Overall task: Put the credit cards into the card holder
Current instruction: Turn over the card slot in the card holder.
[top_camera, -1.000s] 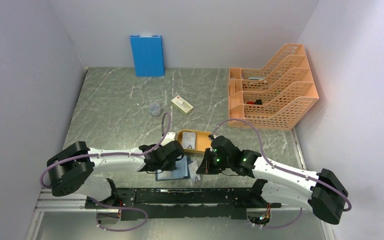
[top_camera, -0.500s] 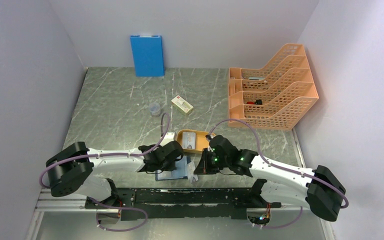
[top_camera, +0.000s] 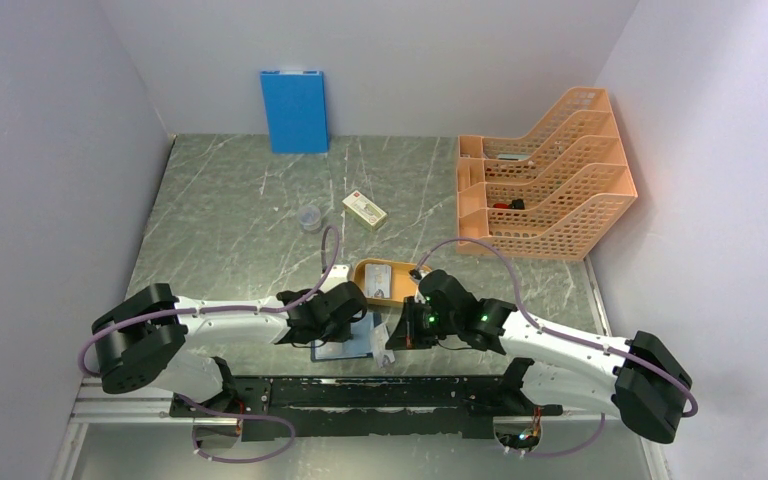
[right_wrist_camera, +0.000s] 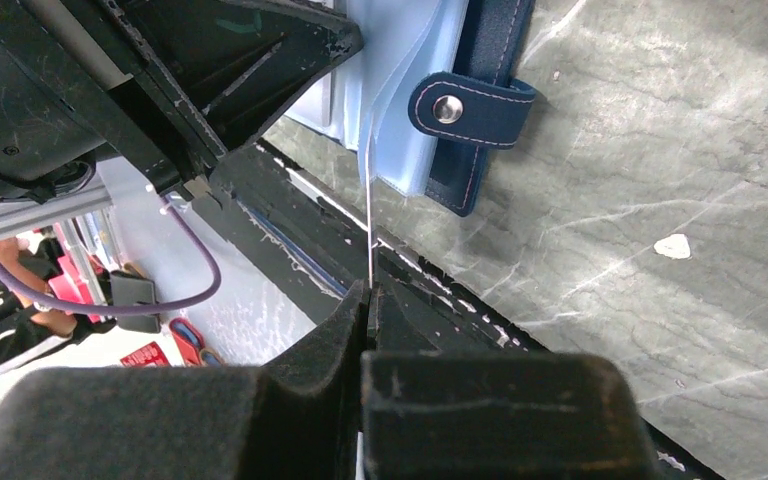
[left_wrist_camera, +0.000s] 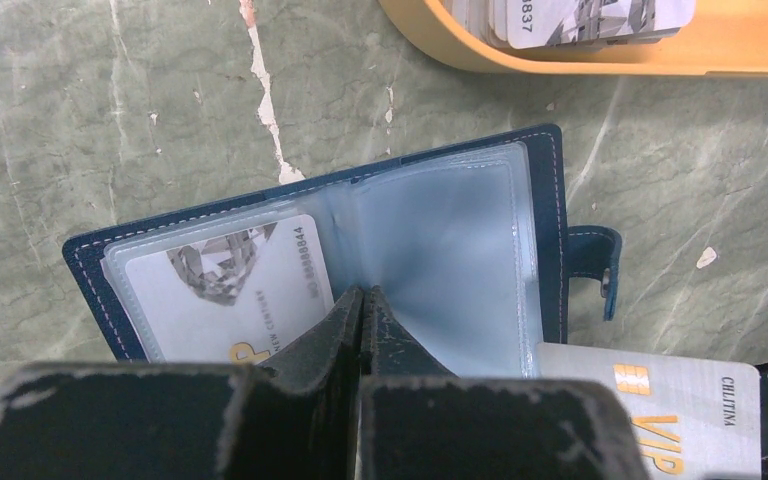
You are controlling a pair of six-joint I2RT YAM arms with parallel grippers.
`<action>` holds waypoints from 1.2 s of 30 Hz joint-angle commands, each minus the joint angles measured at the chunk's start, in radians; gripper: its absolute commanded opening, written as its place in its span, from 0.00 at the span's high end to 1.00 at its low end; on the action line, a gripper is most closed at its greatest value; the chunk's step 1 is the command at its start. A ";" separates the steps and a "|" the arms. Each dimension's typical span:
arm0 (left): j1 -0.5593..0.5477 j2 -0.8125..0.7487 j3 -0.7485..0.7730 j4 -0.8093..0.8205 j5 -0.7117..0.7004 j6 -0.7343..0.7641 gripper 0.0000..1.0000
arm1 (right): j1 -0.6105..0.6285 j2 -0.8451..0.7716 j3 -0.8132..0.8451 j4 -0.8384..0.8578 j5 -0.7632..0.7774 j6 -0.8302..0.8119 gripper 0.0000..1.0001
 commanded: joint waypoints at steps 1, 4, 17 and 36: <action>-0.006 0.036 -0.035 -0.044 -0.011 -0.002 0.95 | 0.008 0.005 0.010 0.033 -0.024 -0.010 1.00; -0.006 0.036 -0.033 -0.045 -0.010 -0.002 0.95 | 0.010 0.022 0.005 0.049 -0.038 -0.008 1.00; -0.005 0.032 -0.032 -0.047 -0.007 -0.005 0.95 | 0.019 0.078 -0.003 0.103 -0.073 -0.006 1.00; -0.005 -0.299 0.042 -0.265 -0.017 -0.015 0.57 | 0.044 0.255 0.087 0.257 -0.084 -0.002 1.00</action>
